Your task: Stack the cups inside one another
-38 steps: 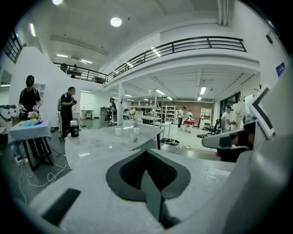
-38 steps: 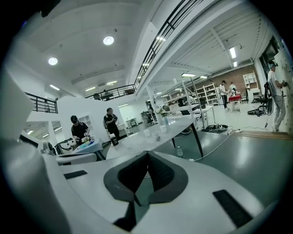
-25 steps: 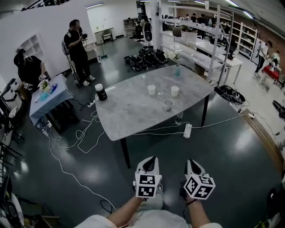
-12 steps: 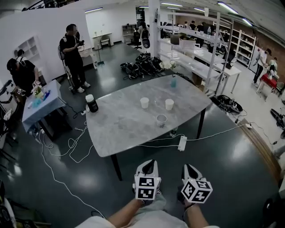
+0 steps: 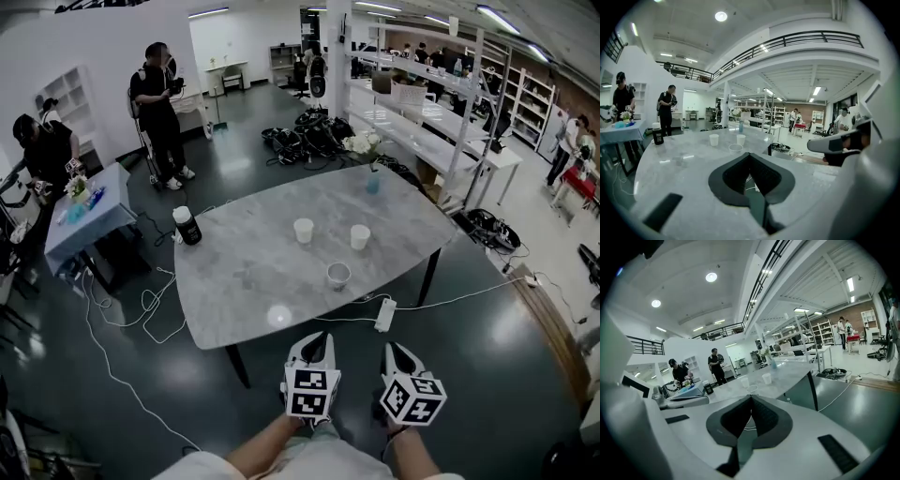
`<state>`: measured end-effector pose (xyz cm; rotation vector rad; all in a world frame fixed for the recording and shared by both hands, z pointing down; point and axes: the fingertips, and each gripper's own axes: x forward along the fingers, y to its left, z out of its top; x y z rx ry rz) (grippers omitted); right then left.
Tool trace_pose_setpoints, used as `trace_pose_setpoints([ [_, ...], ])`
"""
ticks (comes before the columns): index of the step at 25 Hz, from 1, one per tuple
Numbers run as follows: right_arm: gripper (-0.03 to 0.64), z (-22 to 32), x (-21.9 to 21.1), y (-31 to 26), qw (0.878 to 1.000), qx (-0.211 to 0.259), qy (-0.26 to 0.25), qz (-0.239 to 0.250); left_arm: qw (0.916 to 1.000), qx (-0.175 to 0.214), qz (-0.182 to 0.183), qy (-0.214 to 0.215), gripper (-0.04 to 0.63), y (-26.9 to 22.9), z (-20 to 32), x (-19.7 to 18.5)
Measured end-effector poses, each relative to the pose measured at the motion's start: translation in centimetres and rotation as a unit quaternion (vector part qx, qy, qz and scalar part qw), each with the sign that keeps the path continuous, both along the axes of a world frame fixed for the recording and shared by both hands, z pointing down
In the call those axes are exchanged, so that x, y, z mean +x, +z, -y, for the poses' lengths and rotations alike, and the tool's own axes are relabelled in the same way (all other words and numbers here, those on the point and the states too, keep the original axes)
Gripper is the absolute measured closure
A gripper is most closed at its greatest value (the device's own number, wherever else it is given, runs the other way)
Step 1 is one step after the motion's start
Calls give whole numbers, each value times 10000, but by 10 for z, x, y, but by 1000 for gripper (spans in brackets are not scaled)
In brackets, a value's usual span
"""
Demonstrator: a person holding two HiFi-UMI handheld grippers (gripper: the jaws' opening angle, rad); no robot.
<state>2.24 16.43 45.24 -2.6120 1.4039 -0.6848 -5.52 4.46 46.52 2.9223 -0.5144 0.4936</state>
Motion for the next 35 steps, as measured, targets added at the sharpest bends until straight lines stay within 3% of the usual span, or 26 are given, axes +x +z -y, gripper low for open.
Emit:
trace_pose_setpoints([
  [15, 609, 74, 65, 15, 9985, -223, -497, 94, 9990, -100, 174, -397, 601, 16, 56, 59],
  [24, 609, 114, 96, 20, 9961, -421, -772, 58, 9968, -381, 110, -692, 601, 27, 89, 82],
  [35, 609, 126, 106, 16, 9951, -590, -799, 27, 9915, -518, -44, -1190, 601, 18, 120, 61],
])
